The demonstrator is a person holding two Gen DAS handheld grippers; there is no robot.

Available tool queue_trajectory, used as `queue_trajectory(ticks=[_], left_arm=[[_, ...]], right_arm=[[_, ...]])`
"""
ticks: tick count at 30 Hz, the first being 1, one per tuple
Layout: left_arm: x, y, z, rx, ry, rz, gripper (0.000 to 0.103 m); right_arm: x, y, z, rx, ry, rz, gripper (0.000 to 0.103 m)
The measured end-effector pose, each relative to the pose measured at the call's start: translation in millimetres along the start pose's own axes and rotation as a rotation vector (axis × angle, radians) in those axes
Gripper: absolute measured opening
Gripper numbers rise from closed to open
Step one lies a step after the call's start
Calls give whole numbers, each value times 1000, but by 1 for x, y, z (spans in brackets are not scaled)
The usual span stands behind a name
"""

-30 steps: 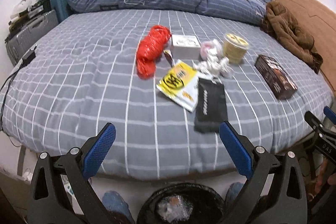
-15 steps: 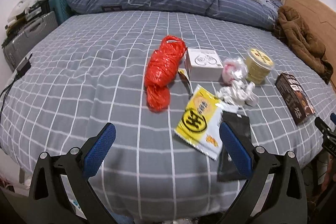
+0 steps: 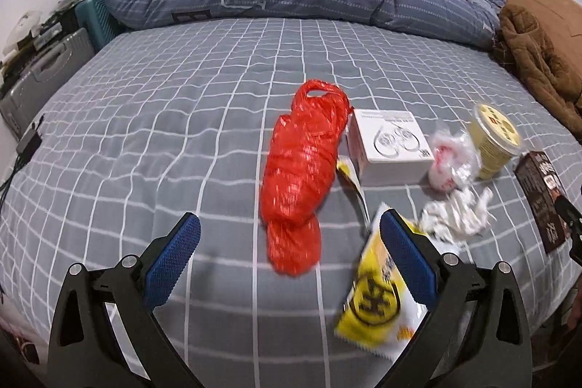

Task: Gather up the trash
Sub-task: 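Grasp the red plastic bag with the left tool while the right tool grasps the yogurt cup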

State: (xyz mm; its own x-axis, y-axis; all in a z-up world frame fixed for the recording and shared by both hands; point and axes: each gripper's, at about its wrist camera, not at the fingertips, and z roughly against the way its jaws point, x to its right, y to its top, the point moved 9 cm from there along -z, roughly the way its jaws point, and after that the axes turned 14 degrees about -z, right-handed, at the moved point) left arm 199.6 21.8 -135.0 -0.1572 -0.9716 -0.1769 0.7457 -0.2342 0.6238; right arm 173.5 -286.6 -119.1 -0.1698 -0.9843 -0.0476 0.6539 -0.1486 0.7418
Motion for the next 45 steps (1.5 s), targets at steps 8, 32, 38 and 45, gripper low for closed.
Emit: queue_trajectory(ticks=[8, 32, 38, 45], left_arm=[[-6, 19, -35, -25, -12, 0, 97], [4, 25, -79, -77, -109, -12, 48], [1, 26, -72, -63, -101, -3, 46], [-6, 31, -58, -44, -89, 12, 46]], right_arm=[[-45, 29, -40, 9, 53, 18, 95], [-84, 42, -96, -72, 114, -40, 95], [-81, 41, -97, -83, 117, -54, 84], [-82, 51, -81, -34, 129, -52, 84]])
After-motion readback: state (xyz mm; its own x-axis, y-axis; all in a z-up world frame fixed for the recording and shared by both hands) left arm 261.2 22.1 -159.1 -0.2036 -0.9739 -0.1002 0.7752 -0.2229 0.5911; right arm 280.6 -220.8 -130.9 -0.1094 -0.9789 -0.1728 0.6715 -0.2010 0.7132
